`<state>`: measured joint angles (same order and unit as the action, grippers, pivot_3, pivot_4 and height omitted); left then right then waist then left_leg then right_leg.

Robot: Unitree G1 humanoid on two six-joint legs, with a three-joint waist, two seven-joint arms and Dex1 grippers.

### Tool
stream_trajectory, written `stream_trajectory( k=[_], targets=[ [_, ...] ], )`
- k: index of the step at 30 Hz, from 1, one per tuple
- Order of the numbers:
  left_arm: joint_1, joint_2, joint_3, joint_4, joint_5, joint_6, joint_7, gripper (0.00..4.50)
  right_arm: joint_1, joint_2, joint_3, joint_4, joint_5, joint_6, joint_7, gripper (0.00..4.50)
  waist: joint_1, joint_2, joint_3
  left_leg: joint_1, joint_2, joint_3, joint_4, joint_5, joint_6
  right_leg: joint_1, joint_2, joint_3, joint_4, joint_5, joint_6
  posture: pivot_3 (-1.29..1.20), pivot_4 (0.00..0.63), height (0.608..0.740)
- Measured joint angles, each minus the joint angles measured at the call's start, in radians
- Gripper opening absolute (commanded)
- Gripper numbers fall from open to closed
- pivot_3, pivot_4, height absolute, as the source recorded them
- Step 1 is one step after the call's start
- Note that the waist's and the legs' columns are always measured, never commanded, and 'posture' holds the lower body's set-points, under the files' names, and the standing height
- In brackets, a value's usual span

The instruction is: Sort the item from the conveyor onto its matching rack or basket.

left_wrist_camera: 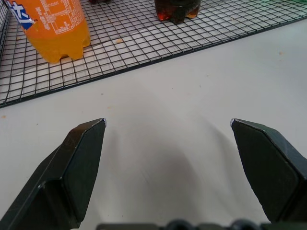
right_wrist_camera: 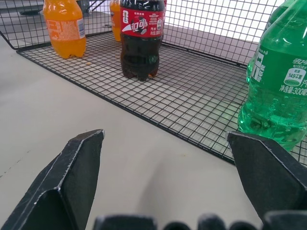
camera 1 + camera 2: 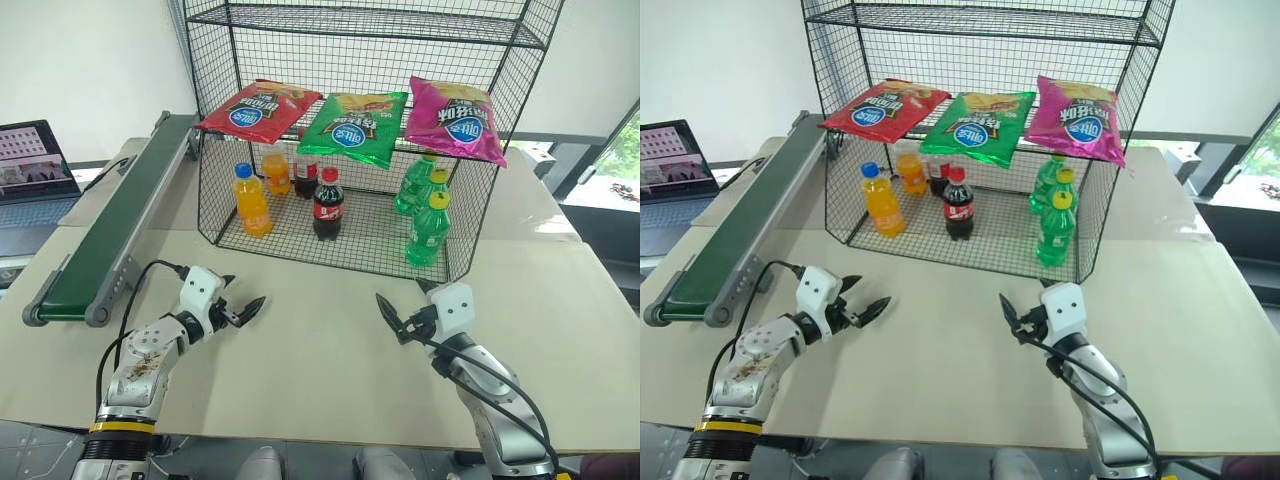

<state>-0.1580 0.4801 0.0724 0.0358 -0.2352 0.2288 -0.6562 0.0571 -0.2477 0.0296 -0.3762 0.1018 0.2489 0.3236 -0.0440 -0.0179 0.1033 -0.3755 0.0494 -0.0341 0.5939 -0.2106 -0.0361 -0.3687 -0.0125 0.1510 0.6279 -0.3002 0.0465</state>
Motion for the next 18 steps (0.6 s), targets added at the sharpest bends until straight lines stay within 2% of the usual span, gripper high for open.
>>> stream_trajectory(
  k=[3, 5, 7, 18],
  targets=[
    [0.000, -0.005, -0.003, -0.002, 0.008, -0.002, 0.015, 4.44, 0.015, -0.001, -0.002, -0.010, 0.002, 0.000, 0.003, 4.50, 0.001, 0.000, 0.000, 0.000, 0.000, 0.000, 0.000, 0.000, 0.001, 0.000, 0.000, 0.000, -0.001, 0.000, 0.000, 0.00, 0.150, 0.738],
    [0.005, -0.042, -0.014, -0.006, 0.083, -0.019, 0.115, 4.44, 0.100, -0.001, -0.001, -0.061, 0.008, -0.001, 0.009, 4.50, 0.014, 0.001, -0.001, -0.002, 0.000, -0.001, 0.000, -0.002, 0.003, 0.000, -0.001, 0.000, -0.002, 0.000, 0.000, 0.00, 0.150, 0.738],
    [0.003, -0.058, -0.019, -0.005, 0.097, -0.026, 0.138, 4.44, 0.118, 0.000, -0.004, -0.066, 0.008, -0.001, 0.000, 4.50, 0.014, 0.000, 0.000, -0.003, 0.000, 0.000, 0.001, -0.002, 0.003, 0.000, -0.001, 0.000, -0.002, 0.000, 0.000, 0.00, 0.150, 0.738],
    [0.003, -0.058, 0.004, -0.007, 0.023, -0.020, 0.089, 4.44, 0.124, 0.004, -0.008, -0.097, -0.012, -0.002, -0.046, 4.50, 0.003, 0.001, -0.001, -0.002, 0.000, 0.000, 0.002, -0.002, 0.003, 0.000, 0.000, 0.000, -0.001, 0.000, 0.000, 0.00, 0.150, 0.738]
  ],
)
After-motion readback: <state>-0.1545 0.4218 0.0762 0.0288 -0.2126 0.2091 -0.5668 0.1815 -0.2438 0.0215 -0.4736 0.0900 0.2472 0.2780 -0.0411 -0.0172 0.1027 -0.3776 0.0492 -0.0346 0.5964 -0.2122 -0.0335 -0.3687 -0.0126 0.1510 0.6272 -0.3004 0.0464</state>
